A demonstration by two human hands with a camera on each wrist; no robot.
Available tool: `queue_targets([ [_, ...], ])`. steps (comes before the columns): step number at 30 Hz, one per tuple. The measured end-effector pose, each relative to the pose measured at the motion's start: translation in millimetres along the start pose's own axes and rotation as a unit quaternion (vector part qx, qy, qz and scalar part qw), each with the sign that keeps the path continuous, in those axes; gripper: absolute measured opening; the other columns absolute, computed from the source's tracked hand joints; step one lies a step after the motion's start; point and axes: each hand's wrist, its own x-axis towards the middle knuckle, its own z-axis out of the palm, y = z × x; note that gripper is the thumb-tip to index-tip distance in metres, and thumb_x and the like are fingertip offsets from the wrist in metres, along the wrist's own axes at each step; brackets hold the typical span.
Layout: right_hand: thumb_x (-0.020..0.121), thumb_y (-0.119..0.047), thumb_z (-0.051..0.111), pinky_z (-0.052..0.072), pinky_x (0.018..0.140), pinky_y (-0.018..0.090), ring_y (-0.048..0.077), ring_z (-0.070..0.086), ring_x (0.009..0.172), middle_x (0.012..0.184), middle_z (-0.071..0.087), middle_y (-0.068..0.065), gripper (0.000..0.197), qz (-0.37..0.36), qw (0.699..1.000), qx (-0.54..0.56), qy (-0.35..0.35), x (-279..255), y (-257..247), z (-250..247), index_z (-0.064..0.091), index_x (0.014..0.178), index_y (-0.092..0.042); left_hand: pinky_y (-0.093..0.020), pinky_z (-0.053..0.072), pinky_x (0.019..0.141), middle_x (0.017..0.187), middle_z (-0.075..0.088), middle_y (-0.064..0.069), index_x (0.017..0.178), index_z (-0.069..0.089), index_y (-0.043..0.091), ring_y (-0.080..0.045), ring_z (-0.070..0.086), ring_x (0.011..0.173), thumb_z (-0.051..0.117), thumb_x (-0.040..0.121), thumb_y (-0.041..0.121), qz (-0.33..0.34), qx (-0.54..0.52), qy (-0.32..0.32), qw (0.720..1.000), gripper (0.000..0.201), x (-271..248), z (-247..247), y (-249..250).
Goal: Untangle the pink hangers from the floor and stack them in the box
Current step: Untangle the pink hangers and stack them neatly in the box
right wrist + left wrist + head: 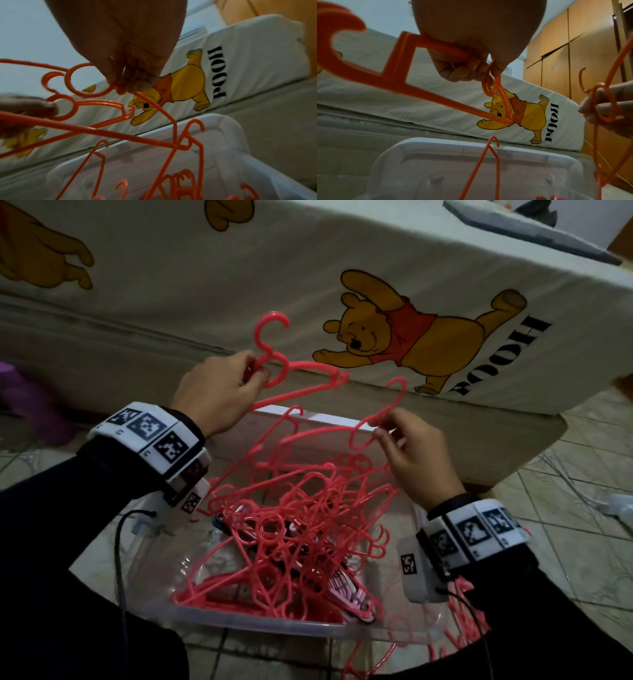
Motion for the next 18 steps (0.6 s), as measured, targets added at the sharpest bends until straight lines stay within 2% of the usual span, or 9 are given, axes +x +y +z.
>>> queue_targets([
  [5,0.089,-0.016,0.063,0.039,0.062,0.005,-0.005,0.056,0.071,0.078,0.063,-0.009,0.007,0.09,0.99,0.074,0.075,7.9,28.2,-7.3,0.063,0.085,-0.022,-0.04,0.044,0.073,0.097,0.068,-0.007,0.103,0.061,0.026,-0.034,0.06,0.094,0.045,0.094,0.047,-0.034,-0.023,0.011,0.999,0.028,2.8,-5.1,-3.3],
  [6,0.088,-0.015,0.063,0.043,0.065,0.009,-0.001,0.058,0.071,0.077,0.064,-0.008,0.008,0.109,0.988,0.084,0.075,8.7,33.8,-6.1,0.063,0.084,-0.022,-0.041,0.045,0.074,0.097,0.068,-0.007,0.102,0.061,0.026,-0.034,0.06,0.093,0.045,0.094,0.046,-0.035,-0.023,0.01,0.999,0.028,2.8,-4.9,-3.7],
  [8,0.09,-0.014,0.06,0.052,0.072,0.029,0.013,0.063,0.073,0.076,0.067,-0.002,0.01,0.171,0.975,0.127,0.057,7.7,43.0,-0.8,0.064,0.082,-0.019,-0.041,0.046,0.074,0.097,0.068,-0.006,0.102,0.061,0.027,-0.033,0.06,0.093,0.045,0.094,0.045,-0.035,-0.023,0.004,0.999,0.026,2.3,-3.4,-3.7],
  [9,0.091,-0.015,0.059,0.053,0.074,0.038,0.017,0.064,0.073,0.074,0.067,0.001,0.012,0.205,0.966,0.153,0.047,6.5,45.7,2.8,0.063,0.08,-0.018,-0.041,0.046,0.074,0.096,0.068,-0.006,0.101,0.061,0.027,-0.033,0.06,0.092,0.045,0.094,0.045,-0.034,-0.021,0.001,0.999,0.025,1.9,-2.4,-3.6],
  [11,0.093,-0.014,0.056,0.053,0.075,0.047,0.022,0.064,0.072,0.072,0.066,0.005,0.017,0.249,0.949,0.193,0.031,4.0,48.6,8.8,0.062,0.077,-0.018,-0.039,0.044,0.07,0.093,0.067,-0.006,0.098,0.06,0.026,-0.033,0.059,0.089,0.045,0.093,0.046,-0.03,-0.005,-0.003,1.0,0.025,0.9,-0.5,-3.3],
  [13,0.092,-0.013,0.058,0.054,0.072,0.042,0.022,0.066,0.071,0.072,0.068,0.006,0.017,0.253,0.944,0.209,0.024,3.5,47.2,11.0,0.063,0.077,-0.019,-0.038,0.042,0.068,0.091,0.066,-0.007,0.096,0.059,0.026,-0.033,0.059,0.088,0.044,0.093,0.048,-0.028,0.007,-0.006,1.0,0.027,0.7,0.9,-3.1],
  [16,0.09,-0.012,0.061,0.05,0.061,0.018,0.004,0.066,0.066,0.072,0.069,-0.002,0.01,0.221,0.94,0.259,0.033,5.9,42.0,7.5,0.066,0.083,-0.018,-0.039,0.042,0.07,0.096,0.067,-0.009,0.099,0.059,0.024,-0.035,0.059,0.092,0.044,0.093,0.049,-0.041,0.008,0.006,0.999,0.029,3.1,0.4,-4.5],
  [18,0.089,-0.012,0.063,0.047,0.057,0.012,0.0,0.065,0.067,0.076,0.07,-0.003,0.008,0.203,0.937,0.281,0.045,7.8,39.3,4.0,0.066,0.086,-0.018,-0.038,0.038,0.069,0.097,0.066,-0.012,0.103,0.059,0.023,-0.037,0.058,0.094,0.043,0.094,0.048,-0.059,0.009,0.025,0.998,0.031,6.0,-1.4,-6.6],
])
